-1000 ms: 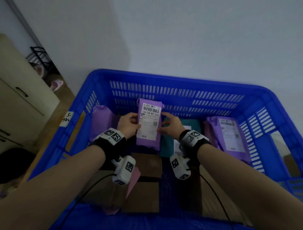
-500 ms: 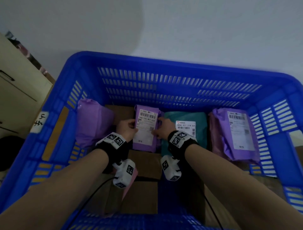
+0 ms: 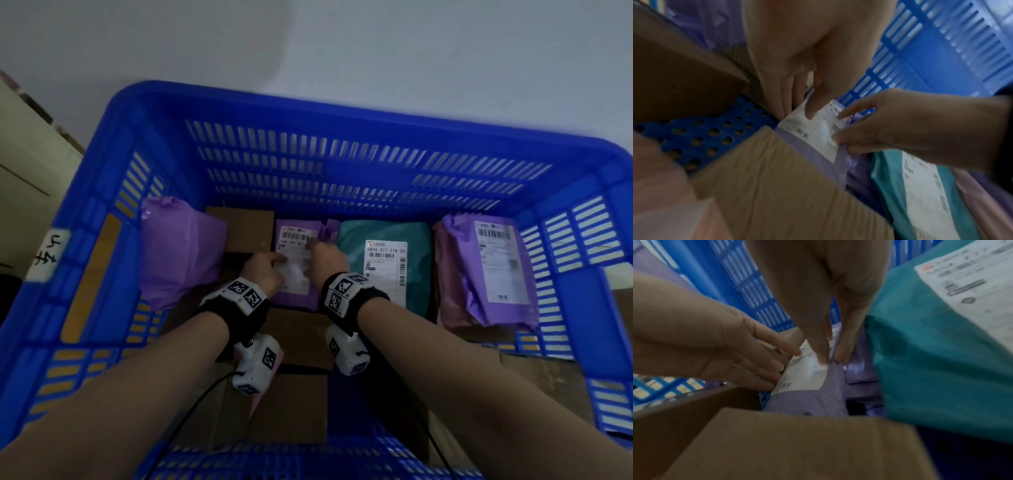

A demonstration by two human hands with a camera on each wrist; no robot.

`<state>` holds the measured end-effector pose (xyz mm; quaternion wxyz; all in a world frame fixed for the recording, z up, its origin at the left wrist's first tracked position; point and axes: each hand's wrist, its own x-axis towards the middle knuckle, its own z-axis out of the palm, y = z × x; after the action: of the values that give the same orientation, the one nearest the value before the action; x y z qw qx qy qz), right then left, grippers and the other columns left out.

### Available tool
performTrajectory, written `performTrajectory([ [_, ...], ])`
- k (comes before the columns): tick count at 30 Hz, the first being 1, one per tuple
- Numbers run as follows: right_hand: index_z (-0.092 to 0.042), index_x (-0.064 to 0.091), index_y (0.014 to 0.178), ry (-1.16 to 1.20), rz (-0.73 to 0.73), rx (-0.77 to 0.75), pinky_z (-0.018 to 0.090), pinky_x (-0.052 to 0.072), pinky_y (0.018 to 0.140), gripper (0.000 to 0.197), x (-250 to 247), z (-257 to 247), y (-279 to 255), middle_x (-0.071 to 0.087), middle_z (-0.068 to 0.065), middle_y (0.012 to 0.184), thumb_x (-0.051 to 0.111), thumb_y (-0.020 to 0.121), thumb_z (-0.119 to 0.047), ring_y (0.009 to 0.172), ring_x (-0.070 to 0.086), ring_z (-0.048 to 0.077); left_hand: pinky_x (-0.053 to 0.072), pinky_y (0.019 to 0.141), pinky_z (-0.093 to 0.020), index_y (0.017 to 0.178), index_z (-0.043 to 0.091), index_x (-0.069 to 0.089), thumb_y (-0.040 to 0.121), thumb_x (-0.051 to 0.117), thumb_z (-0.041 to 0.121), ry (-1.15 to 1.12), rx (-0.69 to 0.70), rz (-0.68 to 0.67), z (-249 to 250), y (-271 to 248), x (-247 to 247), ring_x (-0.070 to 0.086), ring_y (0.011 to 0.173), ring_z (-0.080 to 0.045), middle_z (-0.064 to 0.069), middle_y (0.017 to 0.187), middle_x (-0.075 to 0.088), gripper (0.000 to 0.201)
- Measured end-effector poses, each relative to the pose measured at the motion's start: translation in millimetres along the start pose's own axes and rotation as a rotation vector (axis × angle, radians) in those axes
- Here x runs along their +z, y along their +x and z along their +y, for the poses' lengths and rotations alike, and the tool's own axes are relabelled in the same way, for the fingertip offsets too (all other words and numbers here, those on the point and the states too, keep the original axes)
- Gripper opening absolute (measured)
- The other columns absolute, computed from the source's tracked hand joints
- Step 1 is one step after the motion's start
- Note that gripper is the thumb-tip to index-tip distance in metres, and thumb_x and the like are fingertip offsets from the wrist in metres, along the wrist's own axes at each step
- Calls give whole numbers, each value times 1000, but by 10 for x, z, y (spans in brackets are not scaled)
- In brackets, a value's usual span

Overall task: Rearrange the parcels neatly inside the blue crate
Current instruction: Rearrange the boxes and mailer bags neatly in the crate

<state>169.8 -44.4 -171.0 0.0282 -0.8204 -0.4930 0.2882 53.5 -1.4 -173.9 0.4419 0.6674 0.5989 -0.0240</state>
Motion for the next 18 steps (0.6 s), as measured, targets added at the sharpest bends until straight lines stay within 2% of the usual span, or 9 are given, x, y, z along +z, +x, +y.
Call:
performTrajectory([
  [4, -8, 49, 128, 18, -94, 9, 39, 51, 90, 38, -1, -26, 25, 61, 18, 120, 51, 91, -5, 110, 60, 34, 42, 104, -29, 125, 11, 61, 86, 48, -7, 23, 1, -33, -34, 5, -41, 52, 123, -28, -12, 136, 55, 44],
  [7, -12, 40, 139, 63, -224, 30, 38, 50, 96, 59, -25, -30, 11, 54, 18, 132, 61, 84, -5, 119, 56, 33, 44, 103, -29, 119, 11, 65, 86, 51, -2, 56, -25, -30, -26, -3, -88, 54, 121, -30, -12, 134, 57, 38],
  [11, -11, 33, 145, 66, -307, 20, 32, 46, 101, 75, -180, -65, -63, 47, 15, 141, 70, 80, -9, 126, 50, 28, 45, 91, -25, 117, 9, 66, 87, 53, 0, 74, -7, -34, 49, -71, -184, 56, 116, -29, -13, 131, 58, 34],
  [15, -9, 38, 144, 90, -271, -7, 28, 43, 99, 71, -523, -58, -262, 47, 12, 142, 71, 83, -22, 127, 49, 25, 44, 88, -25, 117, 5, 65, 87, 56, 2, 84, 104, -29, 244, -193, -327, 55, 118, -28, -13, 132, 57, 31],
  [17, -6, 47, 138, 102, -235, -29, 32, 47, 96, 62, -740, -21, -415, 56, 14, 133, 70, 84, -26, 117, 56, 25, 43, 83, -24, 115, 5, 66, 87, 60, 6, 98, 184, -38, 395, -289, -397, 57, 114, -26, -13, 130, 59, 29],
  [18, -4, 52, 133, 134, -221, -33, 34, 51, 90, 55, -849, 17, -496, 62, 15, 122, 69, 84, -25, 107, 61, 25, 44, 81, -24, 114, 5, 66, 87, 61, 9, 105, 225, -50, 484, -346, -420, 58, 112, -25, -12, 127, 60, 27],
])
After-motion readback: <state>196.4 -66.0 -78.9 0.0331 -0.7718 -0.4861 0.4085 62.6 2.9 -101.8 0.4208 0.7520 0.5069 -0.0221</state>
